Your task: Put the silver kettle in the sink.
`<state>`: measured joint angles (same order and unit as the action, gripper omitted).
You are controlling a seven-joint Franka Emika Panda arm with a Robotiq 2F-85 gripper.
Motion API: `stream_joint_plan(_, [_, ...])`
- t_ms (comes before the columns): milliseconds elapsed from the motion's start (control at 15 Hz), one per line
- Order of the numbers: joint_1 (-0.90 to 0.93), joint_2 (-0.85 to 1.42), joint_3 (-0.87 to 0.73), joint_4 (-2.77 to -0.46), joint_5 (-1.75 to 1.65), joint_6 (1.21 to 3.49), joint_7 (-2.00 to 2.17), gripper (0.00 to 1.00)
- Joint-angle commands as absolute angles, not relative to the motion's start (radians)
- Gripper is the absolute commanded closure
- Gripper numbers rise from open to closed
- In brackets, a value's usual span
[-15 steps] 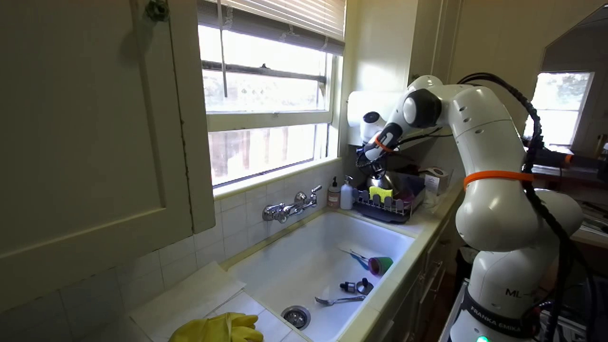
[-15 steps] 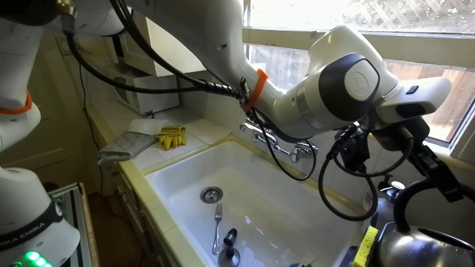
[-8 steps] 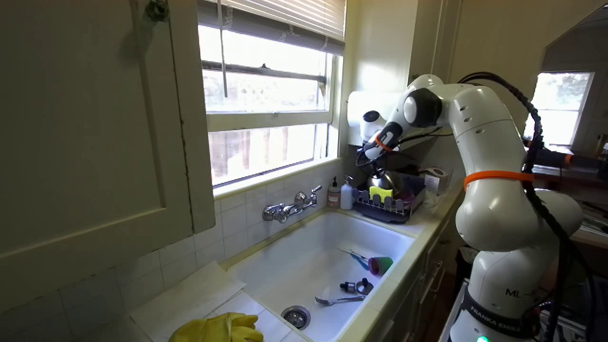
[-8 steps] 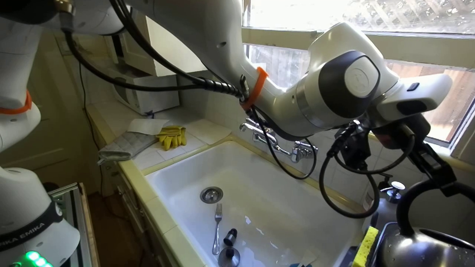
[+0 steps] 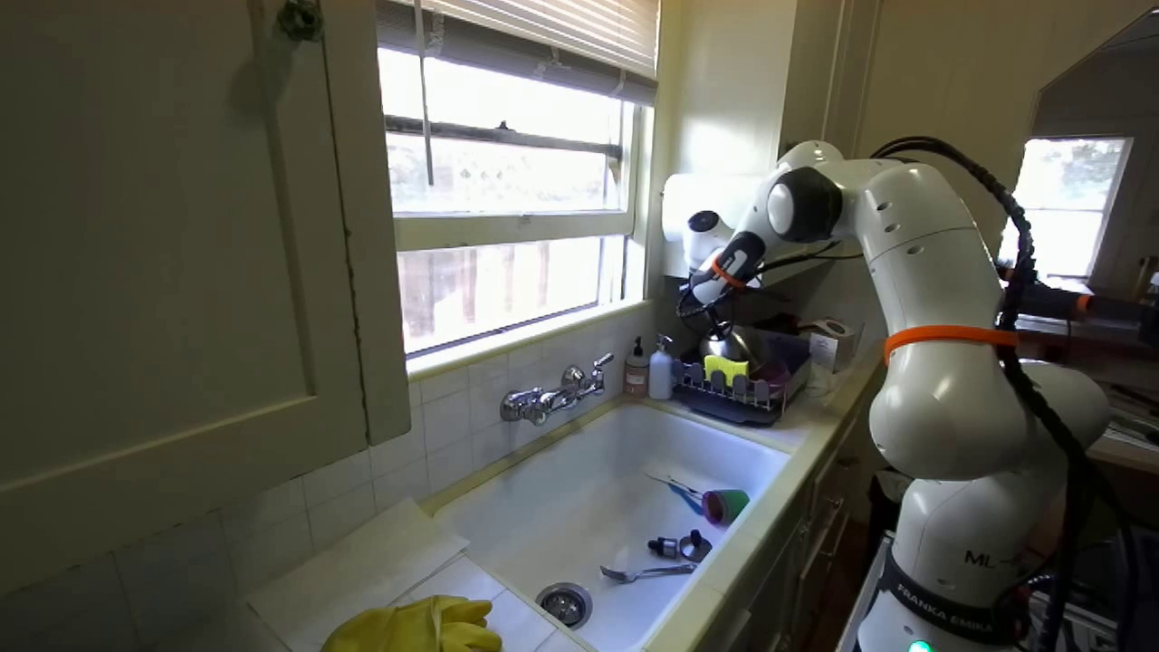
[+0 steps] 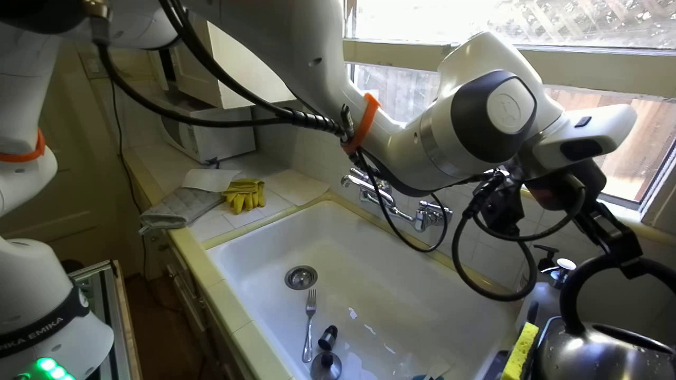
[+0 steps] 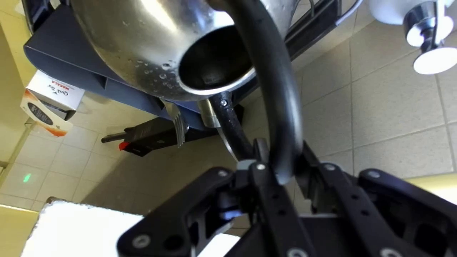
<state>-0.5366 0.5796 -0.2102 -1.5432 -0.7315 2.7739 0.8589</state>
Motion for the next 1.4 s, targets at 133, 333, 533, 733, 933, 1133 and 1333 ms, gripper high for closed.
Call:
stream_joint_plan(133, [-0.530, 0.595, -0.221, -1.562, -0.743, 2.682, 0.831, 0.31])
stream_joint_plan(333, [-0.533, 0.613, -0.222, -1.551, -0.734, 2.668, 0.838, 0.19])
stream_joint_plan(533, [-0.546, 0.622, -0.210, -1.545, -0.712, 2.672, 0.830, 0.45])
stream_joint_plan(733, [-0.545, 0.630, -0.211, -1.541, -0.715, 2.672, 0.835, 0.69])
stream_joint_plan(933, [-0.545, 0.635, -0.210, -1.538, -0.714, 2.672, 0.837, 0.91])
stream_joint_plan(1133, [-0.544, 0.634, -0.211, -1.539, -0.716, 2.674, 0.838, 1.00])
stream_joint_plan(1333, [-0.543, 0.631, -0.211, -1.540, -0.717, 2.677, 0.840, 0.98])
